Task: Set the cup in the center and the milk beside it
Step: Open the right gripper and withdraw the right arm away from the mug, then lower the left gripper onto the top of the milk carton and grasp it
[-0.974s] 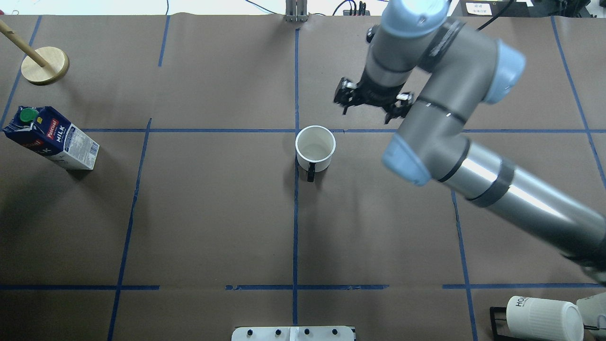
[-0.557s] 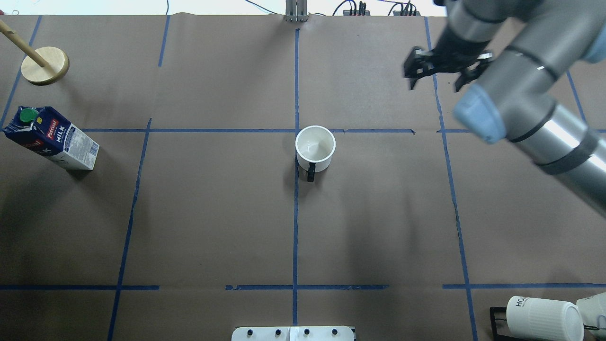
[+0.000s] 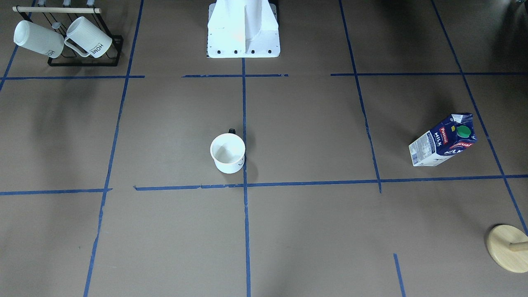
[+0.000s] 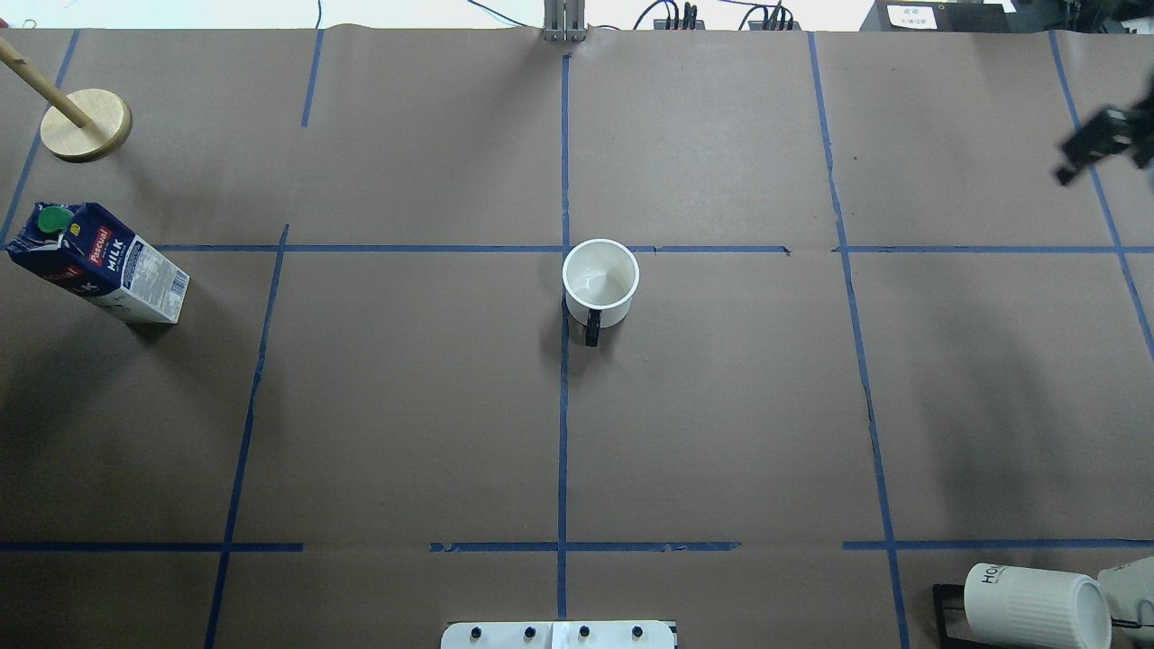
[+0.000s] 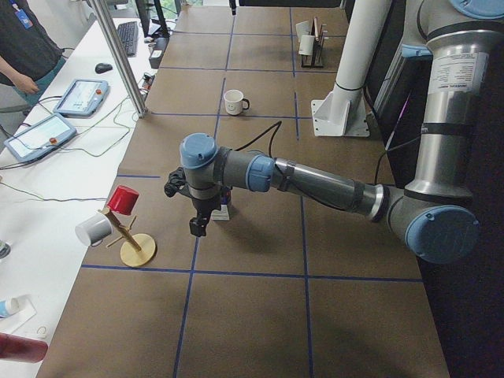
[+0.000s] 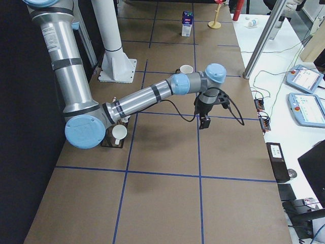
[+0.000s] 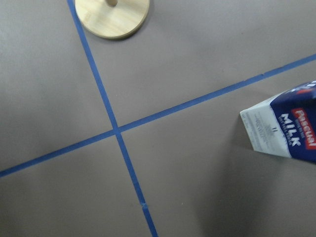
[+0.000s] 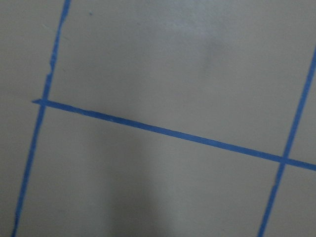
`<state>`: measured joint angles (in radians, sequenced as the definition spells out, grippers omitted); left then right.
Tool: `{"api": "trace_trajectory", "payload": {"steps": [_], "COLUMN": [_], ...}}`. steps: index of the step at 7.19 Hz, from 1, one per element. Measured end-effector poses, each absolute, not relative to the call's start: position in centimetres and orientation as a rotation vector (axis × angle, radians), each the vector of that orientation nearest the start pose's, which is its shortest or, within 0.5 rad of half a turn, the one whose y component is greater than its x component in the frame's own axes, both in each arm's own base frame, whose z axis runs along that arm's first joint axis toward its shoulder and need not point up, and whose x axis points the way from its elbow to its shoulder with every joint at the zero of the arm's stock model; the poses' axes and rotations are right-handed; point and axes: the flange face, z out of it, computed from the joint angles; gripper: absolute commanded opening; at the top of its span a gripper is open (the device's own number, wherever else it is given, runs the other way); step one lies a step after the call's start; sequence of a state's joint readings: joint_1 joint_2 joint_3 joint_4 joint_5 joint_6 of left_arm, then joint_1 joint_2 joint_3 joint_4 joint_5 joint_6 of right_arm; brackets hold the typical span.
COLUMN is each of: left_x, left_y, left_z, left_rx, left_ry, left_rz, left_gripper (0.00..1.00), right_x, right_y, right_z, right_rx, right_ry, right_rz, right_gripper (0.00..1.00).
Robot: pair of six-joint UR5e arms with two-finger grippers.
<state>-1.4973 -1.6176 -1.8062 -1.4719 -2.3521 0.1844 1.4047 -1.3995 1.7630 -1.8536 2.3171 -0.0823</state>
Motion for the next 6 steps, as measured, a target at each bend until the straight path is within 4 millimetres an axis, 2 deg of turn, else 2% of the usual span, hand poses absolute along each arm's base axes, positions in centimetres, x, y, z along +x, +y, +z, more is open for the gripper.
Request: {"api": "trace_trajectory", "payload": {"steps": [1,2,3,4,6], "left_x": [-2.4,-2.1,-1.1,1.1,7.2], "left_y": [-51.3,-51.8,-52.4,-52.7,-52.0], "left_z": [51.4,49.6,47.8,46.1,43.4], "left_rx": [0.233,0.241,0.231,0.202,0.136], "left_ry": [0.775,0.796,0.831,0.851,0.834], "left_rz": [0.297,0.262,0.216,0.178,0.115], "left_gripper": [1.00,1.00,1.00,1.00,1.00], "right_x": [1.9,4.5,5.6,5.7,5.7], "right_y": [-51.7,-49.1,-47.8,-47.5,-47.5], "right_z": [55.1,57.9,58.9,58.9,58.8], "right_rx": [0.042,0.048,0.067,0.082,0.107], "right_ry": [-0.755,-0.757,-0.755,-0.754,-0.753], "right_rz": [-0.279,-0.278,-0.255,-0.223,-0.206], "right_gripper": [1.00,1.00,1.00,1.00,1.00]}}
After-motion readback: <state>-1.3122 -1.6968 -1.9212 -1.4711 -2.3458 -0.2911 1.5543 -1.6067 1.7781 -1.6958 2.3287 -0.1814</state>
